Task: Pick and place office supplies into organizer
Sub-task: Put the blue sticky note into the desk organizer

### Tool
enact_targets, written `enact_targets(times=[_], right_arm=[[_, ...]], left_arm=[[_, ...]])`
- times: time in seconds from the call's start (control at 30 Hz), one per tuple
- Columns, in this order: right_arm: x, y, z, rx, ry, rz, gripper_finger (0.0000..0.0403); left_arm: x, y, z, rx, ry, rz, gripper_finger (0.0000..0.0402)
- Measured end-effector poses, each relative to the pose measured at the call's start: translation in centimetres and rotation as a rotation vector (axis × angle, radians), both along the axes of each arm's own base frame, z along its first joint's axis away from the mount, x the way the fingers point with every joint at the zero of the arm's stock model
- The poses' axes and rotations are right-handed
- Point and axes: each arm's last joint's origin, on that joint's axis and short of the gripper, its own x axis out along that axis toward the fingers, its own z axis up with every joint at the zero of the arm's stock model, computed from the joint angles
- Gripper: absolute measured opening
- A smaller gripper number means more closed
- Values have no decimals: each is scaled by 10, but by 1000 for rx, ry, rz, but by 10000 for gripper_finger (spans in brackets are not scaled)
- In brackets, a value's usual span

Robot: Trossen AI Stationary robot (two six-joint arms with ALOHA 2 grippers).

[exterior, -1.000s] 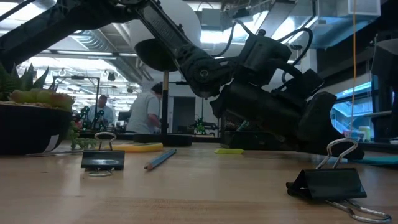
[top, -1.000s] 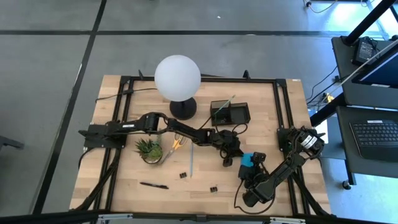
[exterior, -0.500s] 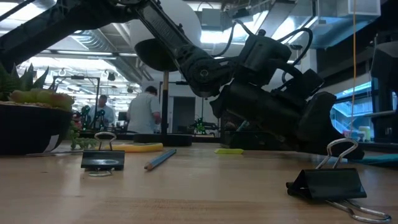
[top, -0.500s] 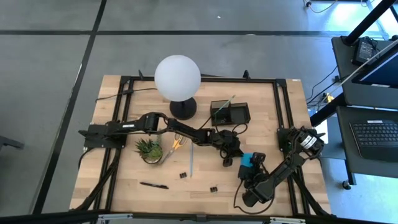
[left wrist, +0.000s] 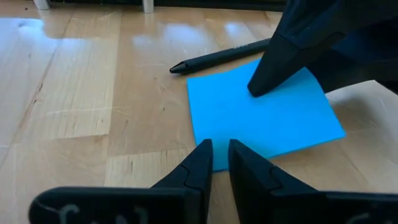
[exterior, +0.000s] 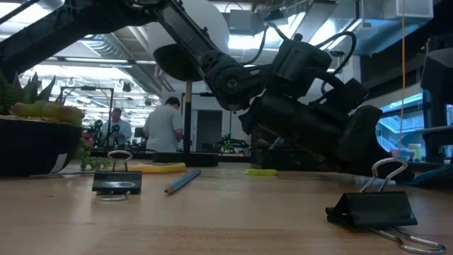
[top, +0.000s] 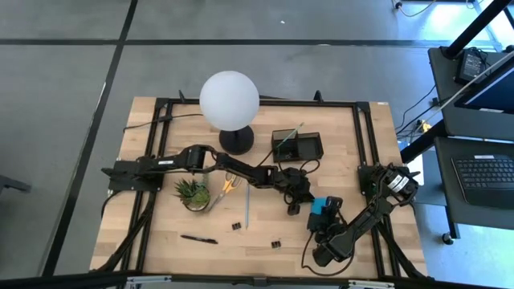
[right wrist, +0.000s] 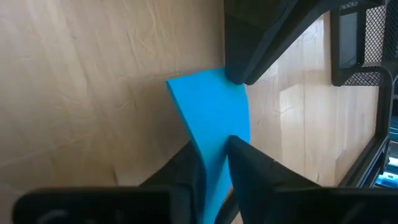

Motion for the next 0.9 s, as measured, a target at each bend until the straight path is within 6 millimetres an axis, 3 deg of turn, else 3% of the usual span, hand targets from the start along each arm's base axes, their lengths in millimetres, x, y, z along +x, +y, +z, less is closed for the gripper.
enact_targets(times=[0.23, 0.57, 0.73, 0.9], right_arm=[[0, 0, 1, -1, -5, 2, 63], [0, 1, 1, 8, -7, -2, 33], [0, 1, 3, -2, 3, -1, 10], [6, 3, 17, -26, 20, -9, 14]], left_arm=[[-5, 15, 22, -10, 80, 19, 47], [-12, 22, 80, 69, 19, 4, 47], [-22, 36, 125, 128, -18, 7, 47], [-42, 52, 183, 231, -85, 83, 47]])
